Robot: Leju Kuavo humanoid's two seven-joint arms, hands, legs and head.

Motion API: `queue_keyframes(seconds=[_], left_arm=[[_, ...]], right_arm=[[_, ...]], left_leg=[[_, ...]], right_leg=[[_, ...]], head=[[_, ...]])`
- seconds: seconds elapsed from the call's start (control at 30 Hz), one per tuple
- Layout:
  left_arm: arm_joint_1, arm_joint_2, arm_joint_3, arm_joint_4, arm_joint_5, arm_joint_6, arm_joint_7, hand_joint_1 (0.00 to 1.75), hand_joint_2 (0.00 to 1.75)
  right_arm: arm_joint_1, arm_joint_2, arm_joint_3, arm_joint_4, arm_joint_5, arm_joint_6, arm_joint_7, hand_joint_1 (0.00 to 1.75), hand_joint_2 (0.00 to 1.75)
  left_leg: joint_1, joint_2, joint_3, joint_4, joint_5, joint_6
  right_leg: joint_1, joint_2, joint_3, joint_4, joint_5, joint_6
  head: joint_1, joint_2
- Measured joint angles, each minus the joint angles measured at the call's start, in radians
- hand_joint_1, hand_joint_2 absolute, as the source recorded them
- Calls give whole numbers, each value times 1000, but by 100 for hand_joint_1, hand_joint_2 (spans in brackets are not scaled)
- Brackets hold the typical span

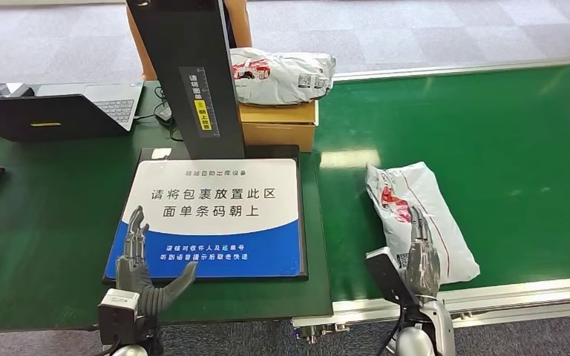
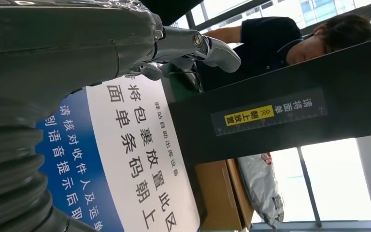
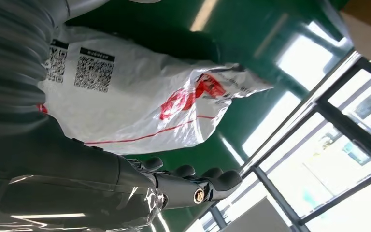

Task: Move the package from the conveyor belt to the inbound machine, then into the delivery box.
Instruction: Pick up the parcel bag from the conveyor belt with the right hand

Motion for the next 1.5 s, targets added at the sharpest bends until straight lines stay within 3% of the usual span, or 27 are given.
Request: queue_keyframes(seconds=[0.53, 0.93, 1.5], left_arm=[[-42, -3, 0, 3, -15, -57, 9, 0, 175], [-47, -15, 5, 3, -31, -65, 21, 0, 175], [-51, -15, 17, 3, -32, -58, 30, 0, 175]], right_arm=[[-28, 3, -116, 29, 175, 52, 109, 0, 175], [-139, 3, -184, 196, 231, 111, 140, 0, 175], [-282, -11, -198, 402, 328, 110, 171, 0, 175]], left_leg=[[0, 0, 0, 0, 0, 0], [0, 0, 0, 0, 0, 0], [0, 0, 0, 0, 0, 1]], right_leg=[[0, 0, 0, 0, 0, 0], [0, 0, 0, 0, 0, 0], [0, 0, 0, 0, 0, 0]], head=[[0, 0], [0, 0], [0, 0]])
